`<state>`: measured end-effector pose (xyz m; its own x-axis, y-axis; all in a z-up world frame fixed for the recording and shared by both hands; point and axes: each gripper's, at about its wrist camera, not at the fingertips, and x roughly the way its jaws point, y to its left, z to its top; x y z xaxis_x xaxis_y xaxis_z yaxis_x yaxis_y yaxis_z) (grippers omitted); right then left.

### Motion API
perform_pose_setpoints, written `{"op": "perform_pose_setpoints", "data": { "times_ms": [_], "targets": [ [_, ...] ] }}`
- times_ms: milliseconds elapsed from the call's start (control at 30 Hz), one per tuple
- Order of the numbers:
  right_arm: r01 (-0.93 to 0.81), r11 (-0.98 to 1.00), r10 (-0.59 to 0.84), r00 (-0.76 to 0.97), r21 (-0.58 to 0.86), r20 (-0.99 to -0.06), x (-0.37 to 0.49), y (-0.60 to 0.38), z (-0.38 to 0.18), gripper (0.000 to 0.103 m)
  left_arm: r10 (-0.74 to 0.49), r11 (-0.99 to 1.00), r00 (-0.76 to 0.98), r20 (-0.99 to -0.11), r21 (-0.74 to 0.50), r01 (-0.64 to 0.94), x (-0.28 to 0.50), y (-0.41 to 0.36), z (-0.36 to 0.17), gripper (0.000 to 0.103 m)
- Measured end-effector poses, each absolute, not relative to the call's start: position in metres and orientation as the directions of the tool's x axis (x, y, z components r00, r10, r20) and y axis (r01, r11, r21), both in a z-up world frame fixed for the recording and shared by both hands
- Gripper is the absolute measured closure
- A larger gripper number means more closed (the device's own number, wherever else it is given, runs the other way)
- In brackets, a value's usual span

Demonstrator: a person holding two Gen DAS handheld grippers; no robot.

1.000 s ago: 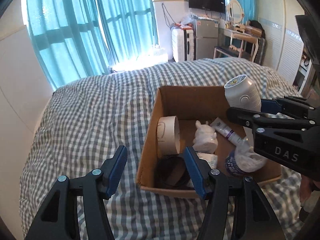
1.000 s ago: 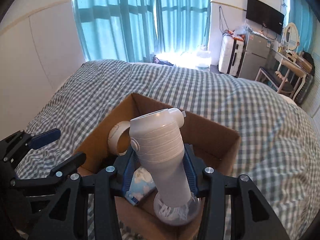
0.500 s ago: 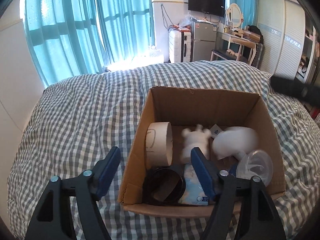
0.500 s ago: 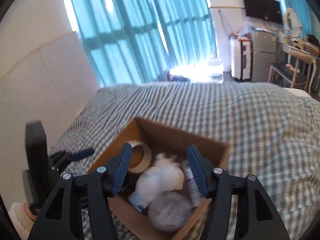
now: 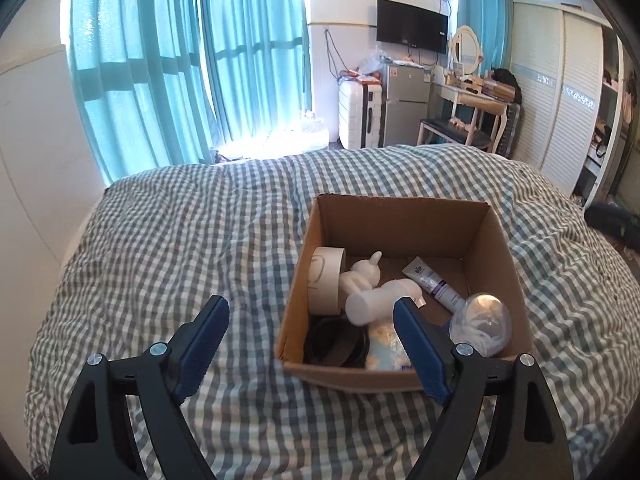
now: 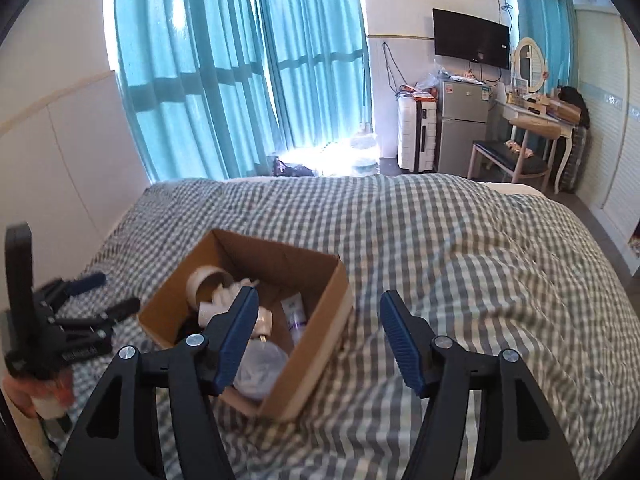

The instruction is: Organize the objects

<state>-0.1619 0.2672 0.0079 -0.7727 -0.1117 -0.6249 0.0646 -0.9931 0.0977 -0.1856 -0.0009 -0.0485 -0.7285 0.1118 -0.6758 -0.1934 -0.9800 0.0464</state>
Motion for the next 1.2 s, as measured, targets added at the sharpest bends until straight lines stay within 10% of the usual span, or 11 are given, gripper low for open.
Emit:
{"op": "perform_pose_setpoints", "data": {
  "times_ms": [667, 1200],
  "targets": [
    [-0.015, -0.999, -0.014, -0.786, 0.041, -0.618, -0.122, 0.251, -0.052, 0.007, 0.047, -0.997, -0.794, -0.606, 0.023, -0.077, -0.162, -0.006, -0.085, 0.004],
    [-0.012, -0.987, 0.097, -0.839, -0.160, -0.535, -0.110, 0.213, -0.042, 0.004, 0.041, -0.996, -0.830, -0.557, 0.042, -0.077, -0.151, -0.005, -0.067, 0.002]
  ]
}}
